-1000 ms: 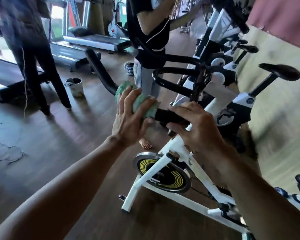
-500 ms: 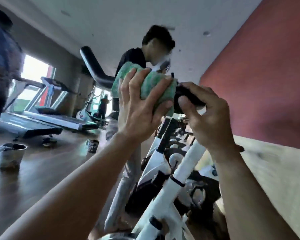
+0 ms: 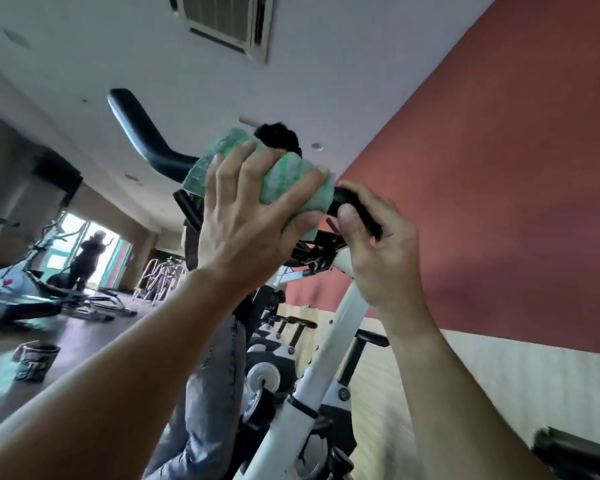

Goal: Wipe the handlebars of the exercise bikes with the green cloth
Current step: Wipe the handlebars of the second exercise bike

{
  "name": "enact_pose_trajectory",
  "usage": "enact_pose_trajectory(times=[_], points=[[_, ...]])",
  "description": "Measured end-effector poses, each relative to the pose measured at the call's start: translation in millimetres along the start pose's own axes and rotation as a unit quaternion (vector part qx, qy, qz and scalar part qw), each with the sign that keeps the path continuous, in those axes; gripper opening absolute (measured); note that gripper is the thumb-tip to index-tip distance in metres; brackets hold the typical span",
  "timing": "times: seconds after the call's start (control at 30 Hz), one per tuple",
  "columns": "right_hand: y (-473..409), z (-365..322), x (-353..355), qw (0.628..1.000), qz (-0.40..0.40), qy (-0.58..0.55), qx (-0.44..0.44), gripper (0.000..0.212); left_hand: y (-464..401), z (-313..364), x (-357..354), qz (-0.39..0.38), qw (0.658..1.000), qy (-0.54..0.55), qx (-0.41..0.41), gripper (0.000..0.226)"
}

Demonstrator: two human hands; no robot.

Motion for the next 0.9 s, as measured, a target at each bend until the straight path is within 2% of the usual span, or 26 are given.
enact_pose_trajectory(times=[0.13, 0.27, 0.37, 0.4, 0.5, 0.53, 0.63, 0.8, 0.9], points=[[0, -3, 0, 1.0, -0.012, 0.027, -0.003, 0.025, 1, -30, 2, -0.011, 1.0, -0.015, -0.019, 0.044], [1, -7, 1, 0.999, -0.01, 0.03, -0.005, 0.025, 6, -70, 9, -0.032, 0.998, -0.01, 0.047, 0.048], [2, -6, -1, 0.999, -0.006, 0.037, -0.003, 0.025, 6, -80, 10, -0.021, 0.994, 0.005, 0.108, 0.048], [3, -5, -2, 0.999, -0.003, 0.038, -0.002, 0.025, 4, -72, 9, -0.011, 0.995, 0.014, 0.1, 0.045], [0, -1, -2, 0.999, 0.002, 0.039, -0.002, 0.028, 1, -14, -3, 0.016, 0.999, -0.009, -0.036, 0.04], [0, 0, -2, 0.999, -0.004, 0.038, -0.002, 0.029, 0, 0, -5, 0.028, 0.998, -0.022, -0.058, 0.039], [-3, -1, 0, 0.999, -0.018, 0.027, 0.0, 0.032, -3, -10, -3, 0.04, 0.998, -0.025, -0.042, 0.042], [-1, -3, -1, 1.0, -0.005, 0.012, 0.006, 0.025, 0, -75, 3, -0.02, 1.0, -0.02, 0.013, 0.049], [-1, -3, -2, 1.0, -0.003, 0.025, 0.013, 0.025, -1, -62, 3, -0.008, 0.999, -0.001, 0.049, 0.046]])
Point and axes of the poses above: each hand's wrist, its own y-axis away from the middle knuckle, its own x-axis out of the back of the hand, z = x × y, the point moved 7 cm from there along -y, towards the middle knuckle, and after that the axes turned 4 degrees about x, right-handed, at the moved point
